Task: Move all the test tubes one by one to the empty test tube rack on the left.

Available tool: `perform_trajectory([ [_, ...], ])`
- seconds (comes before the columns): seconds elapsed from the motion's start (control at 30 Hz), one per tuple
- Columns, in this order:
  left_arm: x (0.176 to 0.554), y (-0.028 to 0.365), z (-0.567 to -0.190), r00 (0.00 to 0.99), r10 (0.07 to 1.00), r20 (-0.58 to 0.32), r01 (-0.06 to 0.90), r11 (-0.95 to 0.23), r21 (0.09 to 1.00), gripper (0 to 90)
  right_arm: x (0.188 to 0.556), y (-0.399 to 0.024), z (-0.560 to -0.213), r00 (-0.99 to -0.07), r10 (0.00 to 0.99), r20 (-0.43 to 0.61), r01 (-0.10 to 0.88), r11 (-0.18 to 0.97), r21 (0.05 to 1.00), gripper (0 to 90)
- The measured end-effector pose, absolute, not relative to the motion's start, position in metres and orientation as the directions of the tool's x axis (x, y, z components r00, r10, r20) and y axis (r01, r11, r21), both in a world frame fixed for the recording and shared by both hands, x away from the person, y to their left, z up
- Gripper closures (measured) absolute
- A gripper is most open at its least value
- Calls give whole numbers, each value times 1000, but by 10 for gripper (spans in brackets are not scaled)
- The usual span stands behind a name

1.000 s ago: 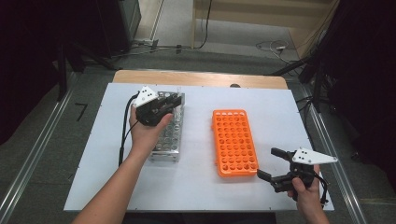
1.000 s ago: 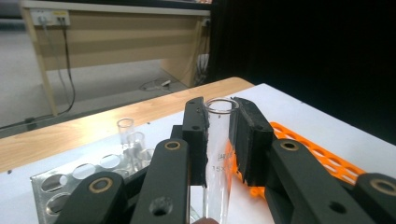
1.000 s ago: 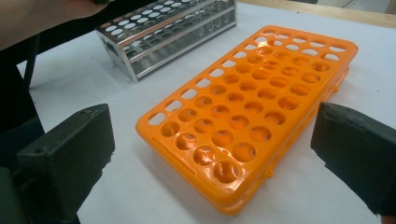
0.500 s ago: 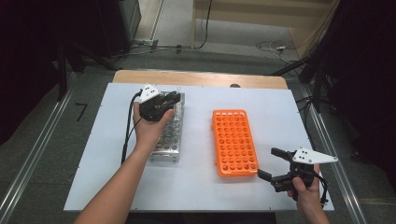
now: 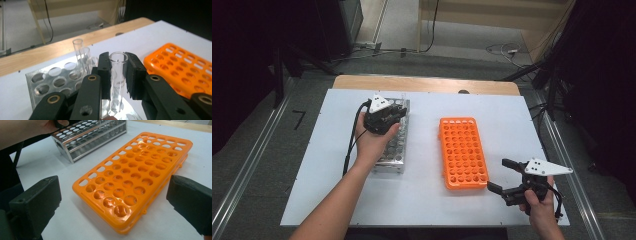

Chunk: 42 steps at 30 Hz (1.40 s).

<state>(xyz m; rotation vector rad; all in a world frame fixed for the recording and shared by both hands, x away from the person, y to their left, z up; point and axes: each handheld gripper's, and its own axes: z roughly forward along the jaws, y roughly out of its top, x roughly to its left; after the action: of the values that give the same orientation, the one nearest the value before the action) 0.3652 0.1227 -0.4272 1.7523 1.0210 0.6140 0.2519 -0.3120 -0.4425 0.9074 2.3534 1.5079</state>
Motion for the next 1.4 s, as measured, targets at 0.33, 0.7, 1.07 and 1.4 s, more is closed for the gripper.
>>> perform_trajectory([
  [0.33, 364, 123, -426, 527, 847, -69, 378, -161, 911, 682, 252, -311, -443, -791, 593, 151, 390, 297, 872, 0],
  [0.7, 356, 126, -422, 546, 832, -100, 365, -129, 922, 454, 253, -311, -444, -789, 595, 152, 390, 295, 872, 0],
  [1.07, 332, 134, -417, 598, 789, -144, 353, -99, 930, 81, 254, -313, -444, -786, 601, 148, 388, 292, 874, 0],
  [1.4, 304, 147, -421, 635, 756, -158, 340, -90, 936, 0, 254, -313, -445, -781, 607, 147, 393, 295, 871, 0],
])
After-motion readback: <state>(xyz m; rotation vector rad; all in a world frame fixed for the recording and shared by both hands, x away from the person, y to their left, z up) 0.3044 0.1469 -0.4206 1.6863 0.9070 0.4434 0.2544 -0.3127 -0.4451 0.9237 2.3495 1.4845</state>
